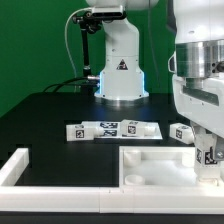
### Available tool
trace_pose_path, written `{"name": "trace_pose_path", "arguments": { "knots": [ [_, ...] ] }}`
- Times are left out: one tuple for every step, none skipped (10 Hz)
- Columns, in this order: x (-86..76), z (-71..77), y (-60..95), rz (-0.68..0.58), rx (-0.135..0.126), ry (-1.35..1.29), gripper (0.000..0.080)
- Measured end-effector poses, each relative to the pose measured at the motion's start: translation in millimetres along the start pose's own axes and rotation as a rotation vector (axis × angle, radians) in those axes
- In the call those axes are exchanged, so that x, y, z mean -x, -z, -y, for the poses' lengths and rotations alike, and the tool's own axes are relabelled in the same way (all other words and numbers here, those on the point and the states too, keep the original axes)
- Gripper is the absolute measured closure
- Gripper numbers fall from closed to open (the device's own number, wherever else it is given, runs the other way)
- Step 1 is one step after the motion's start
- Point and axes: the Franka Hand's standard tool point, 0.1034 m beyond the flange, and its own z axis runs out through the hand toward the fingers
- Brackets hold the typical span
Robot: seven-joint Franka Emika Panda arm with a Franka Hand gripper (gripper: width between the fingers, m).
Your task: Assemble one leg
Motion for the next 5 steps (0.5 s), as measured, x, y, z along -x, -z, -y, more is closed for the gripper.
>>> {"name": "trace_pose_path", "arguments": {
  "knots": [
    [-0.3, -0.2, 0.0, -0.004, 0.003, 0.039, 0.0267],
    [-0.5, 0.0, 1.4, -0.019, 0.012, 0.265, 0.0172],
    [1.1, 1.0, 3.9, -0.032, 0.019, 0.465, 0.0156],
    [1.4, 0.6, 3.9, -0.037, 0.018, 0.597, 0.0151],
    [0.6, 0.3, 3.5, -0.038, 0.019, 0.651, 0.0151]
  ]
}}
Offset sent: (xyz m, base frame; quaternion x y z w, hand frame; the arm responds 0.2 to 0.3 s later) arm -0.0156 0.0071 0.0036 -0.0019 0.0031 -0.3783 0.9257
